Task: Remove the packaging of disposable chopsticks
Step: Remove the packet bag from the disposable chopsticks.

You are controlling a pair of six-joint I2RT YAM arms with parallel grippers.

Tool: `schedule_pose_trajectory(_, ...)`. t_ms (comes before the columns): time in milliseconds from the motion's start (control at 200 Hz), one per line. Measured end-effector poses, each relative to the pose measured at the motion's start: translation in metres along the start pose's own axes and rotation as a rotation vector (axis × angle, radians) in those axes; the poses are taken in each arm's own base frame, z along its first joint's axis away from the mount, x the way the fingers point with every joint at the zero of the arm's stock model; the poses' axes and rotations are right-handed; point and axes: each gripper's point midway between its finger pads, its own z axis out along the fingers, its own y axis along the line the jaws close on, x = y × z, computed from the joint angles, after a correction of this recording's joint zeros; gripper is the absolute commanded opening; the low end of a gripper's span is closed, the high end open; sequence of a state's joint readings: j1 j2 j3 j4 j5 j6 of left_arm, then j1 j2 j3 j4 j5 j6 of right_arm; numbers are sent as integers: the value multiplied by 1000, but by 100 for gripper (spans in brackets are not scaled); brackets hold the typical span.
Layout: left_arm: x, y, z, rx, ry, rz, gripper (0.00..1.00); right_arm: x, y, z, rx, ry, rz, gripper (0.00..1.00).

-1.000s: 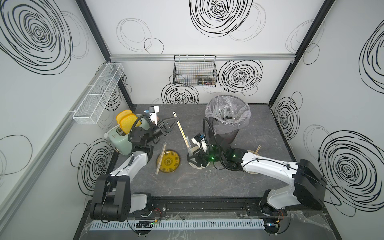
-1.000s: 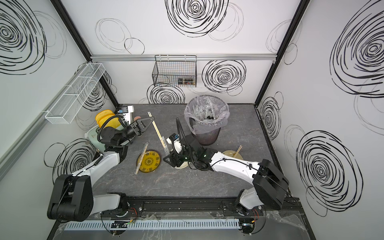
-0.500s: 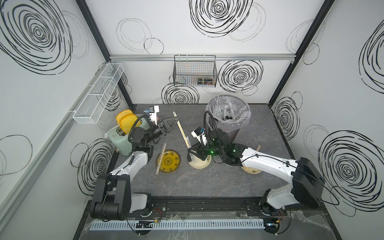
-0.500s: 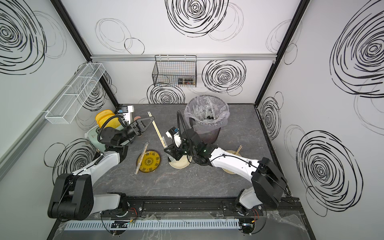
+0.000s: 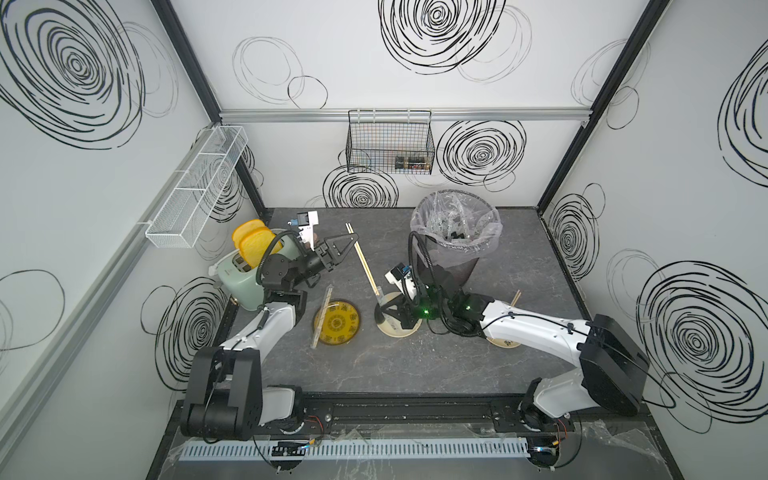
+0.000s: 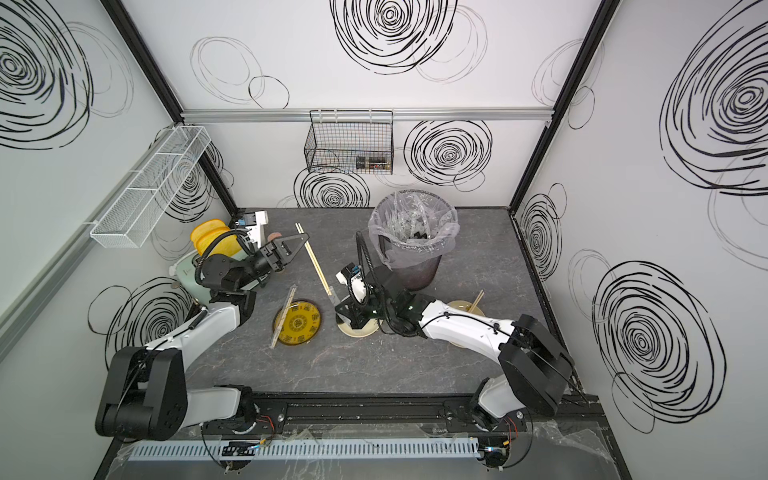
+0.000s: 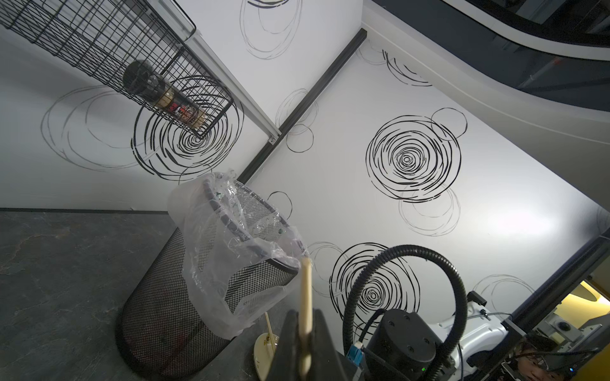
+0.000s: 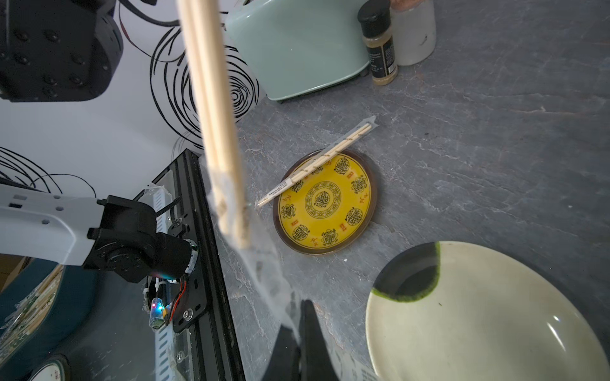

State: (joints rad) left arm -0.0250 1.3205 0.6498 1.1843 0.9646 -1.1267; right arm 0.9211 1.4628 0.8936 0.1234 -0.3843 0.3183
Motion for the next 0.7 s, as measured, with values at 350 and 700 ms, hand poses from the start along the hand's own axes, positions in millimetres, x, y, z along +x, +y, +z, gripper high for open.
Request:
schedule_pose_trajectory(350, 1, 1, 0, -4, 2, -2, 0, 36, -10, -26, 69, 59, 51, 0)
schedule_pose_trajectory(700, 6, 10, 0, -34, 18, -6, 0, -4, 5, -72, 133, -45, 18, 0)
